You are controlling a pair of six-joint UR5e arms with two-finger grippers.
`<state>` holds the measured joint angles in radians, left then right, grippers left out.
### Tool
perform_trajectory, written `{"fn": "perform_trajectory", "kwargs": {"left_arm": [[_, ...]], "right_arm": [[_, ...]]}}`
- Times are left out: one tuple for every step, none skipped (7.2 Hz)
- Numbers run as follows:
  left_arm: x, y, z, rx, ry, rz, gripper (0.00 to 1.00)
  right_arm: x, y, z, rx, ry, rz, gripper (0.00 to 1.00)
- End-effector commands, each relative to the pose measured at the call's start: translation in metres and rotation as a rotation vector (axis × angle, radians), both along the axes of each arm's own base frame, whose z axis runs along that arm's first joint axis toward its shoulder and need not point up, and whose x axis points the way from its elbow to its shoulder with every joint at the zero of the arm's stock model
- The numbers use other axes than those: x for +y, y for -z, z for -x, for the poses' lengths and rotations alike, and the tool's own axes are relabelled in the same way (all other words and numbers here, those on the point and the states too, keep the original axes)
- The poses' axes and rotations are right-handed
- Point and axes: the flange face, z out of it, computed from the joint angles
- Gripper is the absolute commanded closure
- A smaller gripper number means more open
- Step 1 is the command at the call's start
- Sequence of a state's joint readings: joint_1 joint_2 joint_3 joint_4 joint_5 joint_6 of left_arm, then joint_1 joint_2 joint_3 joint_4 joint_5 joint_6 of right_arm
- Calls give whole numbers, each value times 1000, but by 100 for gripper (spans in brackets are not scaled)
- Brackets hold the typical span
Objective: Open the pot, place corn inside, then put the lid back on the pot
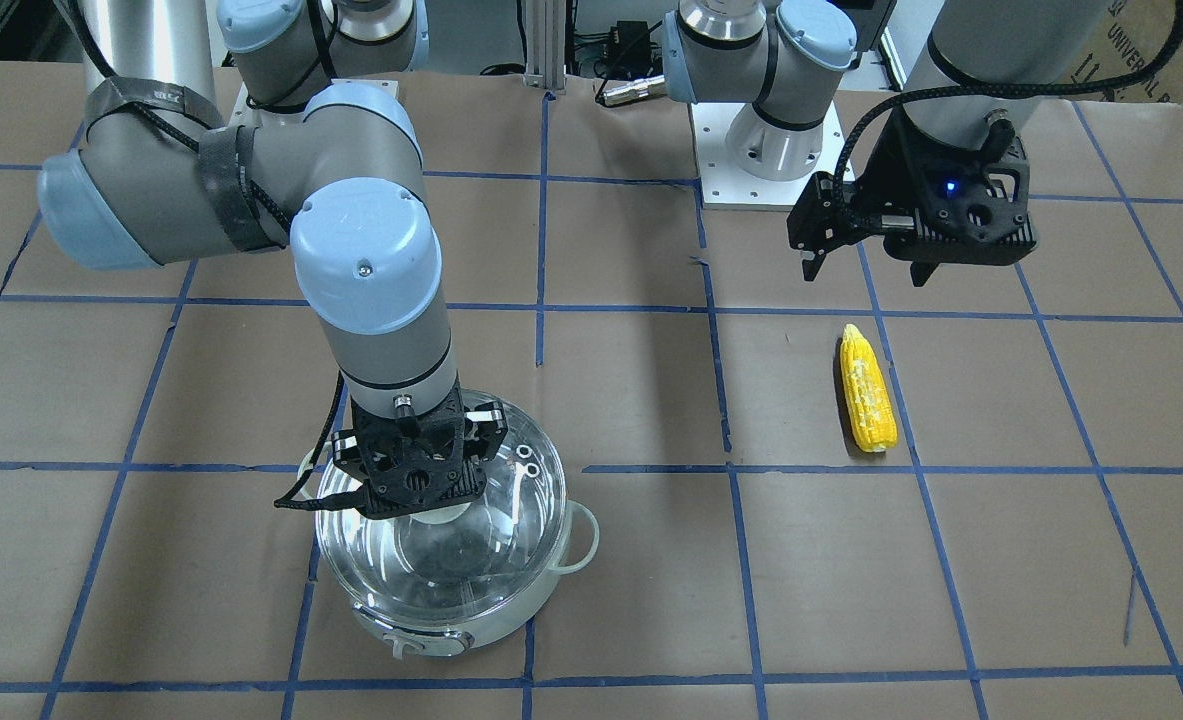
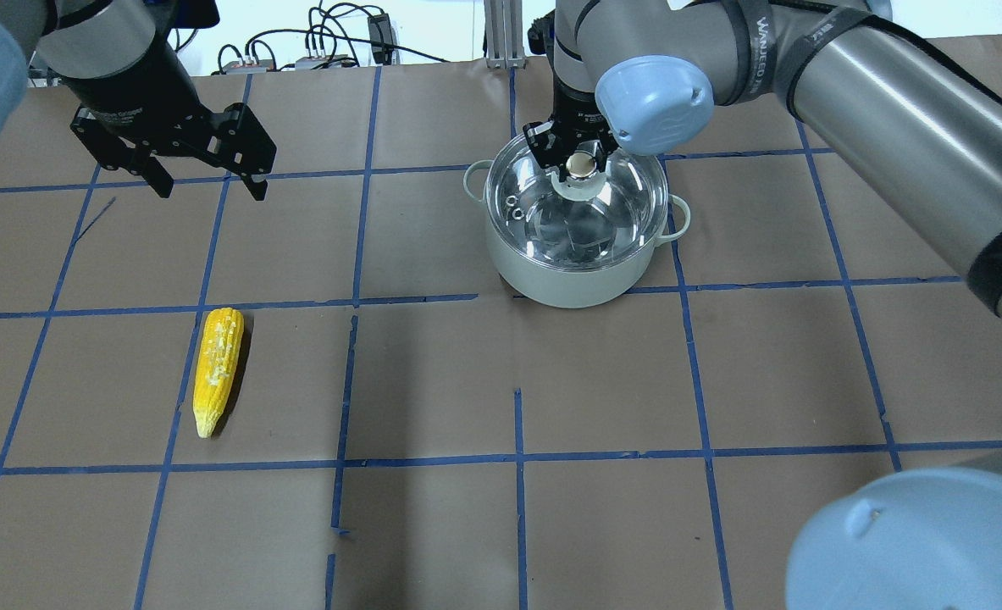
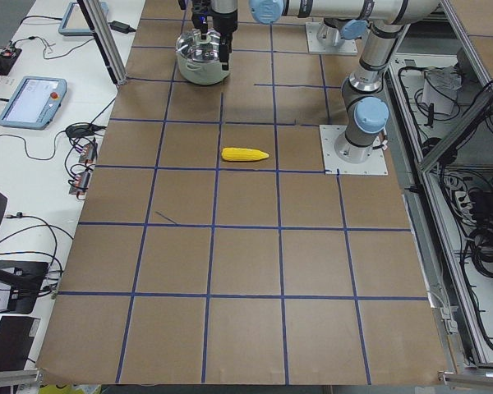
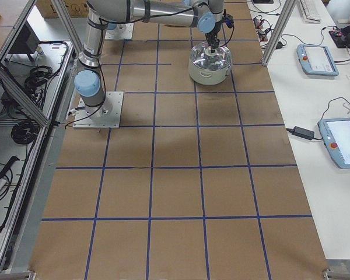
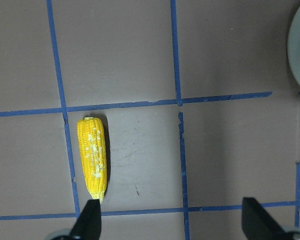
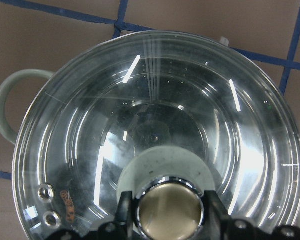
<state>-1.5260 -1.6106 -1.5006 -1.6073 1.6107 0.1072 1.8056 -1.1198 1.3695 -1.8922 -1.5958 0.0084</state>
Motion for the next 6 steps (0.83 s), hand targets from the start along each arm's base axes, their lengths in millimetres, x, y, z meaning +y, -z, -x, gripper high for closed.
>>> {"fn": "perform_trajectory", "kwargs": {"left_arm": [[-1,-6,0,2,-1,14,0],[-3,-9,-2,-1,-4,21,0],[-3,1,-12,5,3,1,0],[-8,22,-40,12,19,-44,0],[-4,54,-63,36,27,-99,0],[-3,83,-74,55,45,-82,0]], "right_arm": [[1,-8,2,14,-4,-7,55],[2,-24,4,17,-11,-23,55],[-1,-44,6,16,-15,-25,55],[3,-62,10,14,-20,-19,55],[18,-81,24,18,-47,-17,55],[36,-95,48,28,-75,-37,56]]}}
